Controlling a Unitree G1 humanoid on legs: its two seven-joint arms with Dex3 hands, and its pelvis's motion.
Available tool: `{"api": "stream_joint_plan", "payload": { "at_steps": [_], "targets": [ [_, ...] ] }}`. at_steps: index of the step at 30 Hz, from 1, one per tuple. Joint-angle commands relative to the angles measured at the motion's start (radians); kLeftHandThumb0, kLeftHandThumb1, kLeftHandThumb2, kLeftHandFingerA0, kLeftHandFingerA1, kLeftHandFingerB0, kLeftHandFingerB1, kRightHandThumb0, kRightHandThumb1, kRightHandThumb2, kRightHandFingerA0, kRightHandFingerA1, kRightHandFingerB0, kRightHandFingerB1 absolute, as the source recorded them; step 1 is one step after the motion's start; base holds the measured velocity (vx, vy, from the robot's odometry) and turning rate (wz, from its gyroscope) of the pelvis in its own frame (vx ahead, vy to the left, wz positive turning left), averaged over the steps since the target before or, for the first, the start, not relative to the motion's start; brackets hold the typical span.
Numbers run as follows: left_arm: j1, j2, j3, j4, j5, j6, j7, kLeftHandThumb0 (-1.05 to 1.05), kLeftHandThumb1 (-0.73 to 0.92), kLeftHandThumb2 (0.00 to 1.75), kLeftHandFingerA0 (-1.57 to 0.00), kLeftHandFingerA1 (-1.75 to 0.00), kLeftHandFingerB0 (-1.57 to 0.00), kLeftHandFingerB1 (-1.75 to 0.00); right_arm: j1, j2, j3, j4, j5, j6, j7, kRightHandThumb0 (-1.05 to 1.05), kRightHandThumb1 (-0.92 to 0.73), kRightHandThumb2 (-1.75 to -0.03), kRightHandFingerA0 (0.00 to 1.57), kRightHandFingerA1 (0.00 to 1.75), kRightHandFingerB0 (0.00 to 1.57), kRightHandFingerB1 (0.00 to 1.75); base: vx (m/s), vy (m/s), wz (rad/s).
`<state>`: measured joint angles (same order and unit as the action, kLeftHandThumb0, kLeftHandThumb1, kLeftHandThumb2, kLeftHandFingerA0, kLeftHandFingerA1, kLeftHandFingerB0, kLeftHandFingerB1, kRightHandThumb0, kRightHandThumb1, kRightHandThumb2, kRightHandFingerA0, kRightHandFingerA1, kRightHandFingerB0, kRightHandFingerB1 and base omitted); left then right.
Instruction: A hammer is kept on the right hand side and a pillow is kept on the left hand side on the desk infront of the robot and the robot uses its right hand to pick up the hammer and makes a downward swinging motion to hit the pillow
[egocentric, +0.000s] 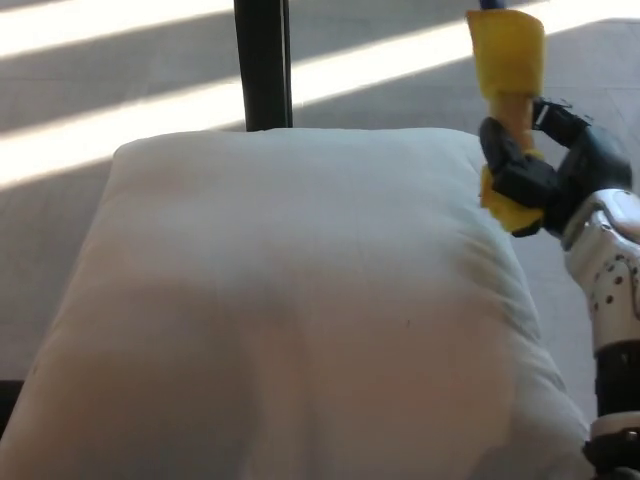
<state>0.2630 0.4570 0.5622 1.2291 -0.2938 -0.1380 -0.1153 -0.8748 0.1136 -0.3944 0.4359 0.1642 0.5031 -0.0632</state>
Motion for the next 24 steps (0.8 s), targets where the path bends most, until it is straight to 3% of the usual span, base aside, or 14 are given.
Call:
{"api": "stream_joint_plan", "payload": {
  "at_steps": [1,2,5,9,14,16,21,23,24],
  "targets": [
    [0.014,0.001,0.001,-0.001,-0.003,-0.033,-0.004,-0.71,0.84,0.65,-0.8,-0.6,-0.8,-0.5,-0.048,0.096,-0.035,-0.049,0.122,0.134,-0.102,-0.3,-0.68,-1.07,1.05,1.75,0.77,1.74,0.0,0.0,0.0],
    [0.016,0.0,0.001,0.007,-0.003,-0.034,-0.007,-0.71,0.84,0.66,-0.81,-0.59,-0.78,-0.49,-0.059,0.141,-0.058,-0.044,0.159,0.144,-0.129,-0.32,-0.8,-0.93,1.05,1.75,0.71,1.75,0.0,0.0,0.0],
    [0.028,-0.006,0.0,0.012,-0.002,-0.041,-0.013,-0.75,0.85,0.66,-0.78,-0.56,-0.78,-0.48,-0.077,0.208,-0.064,-0.042,0.178,0.137,-0.172,-0.31,-0.72,-1.06,1.08,1.75,0.83,1.75,0.0,0.0,0.0],
    [0.041,-0.015,0.002,0.016,-0.005,-0.046,-0.013,-0.75,0.84,0.67,-0.81,-0.58,-0.79,-0.49,-0.102,0.249,-0.048,-0.033,0.208,0.115,-0.207,-0.31,-0.78,-1.0,1.03,1.75,0.78,1.75,0.0,0.0,0.0],
    [0.047,-0.023,0.024,0.016,-0.027,-0.038,-0.025,-0.76,0.83,0.67,-0.79,-0.6,-0.79,-0.5,-0.172,0.28,-0.094,0.009,0.299,0.096,-0.261,-0.33,-0.74,-1.02,1.07,1.75,0.79,1.75,0.0,0.0,0.0],
    [0.053,-0.028,0.023,0.017,-0.022,-0.045,-0.004,-0.77,0.8,0.65,-0.85,-0.6,-0.83,-0.5,-0.208,0.298,-0.133,0.026,0.346,0.086,-0.316,-0.34,-0.78,-0.96,1.08,1.75,0.8,1.75,0.0,0.0,0.0],
    [0.062,-0.034,0.022,0.026,-0.02,-0.052,-0.029,-0.76,0.84,0.67,-0.8,-0.59,-0.8,-0.49,-0.302,0.299,-0.173,0.075,0.41,0.072,-0.36,-0.38,-0.88,-0.74,1.07,1.75,0.73,1.72,0.0,0.0,0.0],
    [0.058,-0.035,0.026,0.03,-0.024,-0.045,-0.024,-0.76,0.84,0.67,-0.81,-0.57,-0.8,-0.49,-0.34,0.295,-0.177,0.089,0.425,0.063,-0.354,-0.38,-0.91,-0.76,1.05,1.75,0.71,1.75,0.0,0.0,0.0],
    [0.057,-0.035,0.025,0.035,-0.021,-0.047,-0.023,-0.74,0.83,0.65,-0.81,-0.57,-0.78,-0.48,-0.349,0.294,-0.177,0.094,0.426,0.061,-0.357,-0.34,-0.84,-0.87,1.05,1.75,0.71,1.74,0.0,0.0,0.0]
  ]
}}
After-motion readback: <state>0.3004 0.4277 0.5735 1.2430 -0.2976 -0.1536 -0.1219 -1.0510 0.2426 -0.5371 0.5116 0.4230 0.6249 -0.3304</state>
